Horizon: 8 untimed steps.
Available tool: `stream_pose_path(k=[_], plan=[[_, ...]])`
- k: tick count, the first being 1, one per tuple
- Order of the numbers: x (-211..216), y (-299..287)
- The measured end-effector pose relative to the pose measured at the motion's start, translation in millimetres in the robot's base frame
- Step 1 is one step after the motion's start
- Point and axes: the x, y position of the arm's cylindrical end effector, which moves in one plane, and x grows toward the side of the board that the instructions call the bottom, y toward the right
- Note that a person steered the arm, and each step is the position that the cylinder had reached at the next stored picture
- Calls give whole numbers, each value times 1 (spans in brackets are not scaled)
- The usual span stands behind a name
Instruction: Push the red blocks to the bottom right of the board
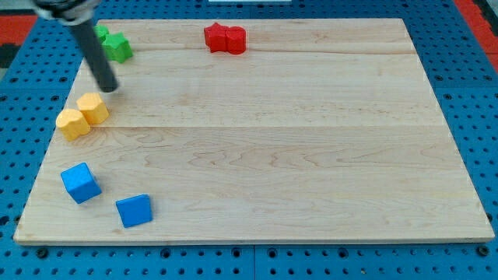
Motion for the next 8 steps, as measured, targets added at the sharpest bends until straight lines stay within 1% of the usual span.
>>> stream_pose_path(k=[1, 2, 3, 4, 5, 6, 7, 8], plan=[[-34, 37], [-88, 59], [-123, 50], [-139, 105], [-128, 176], [-124, 220], [-113, 218], [-137, 203]])
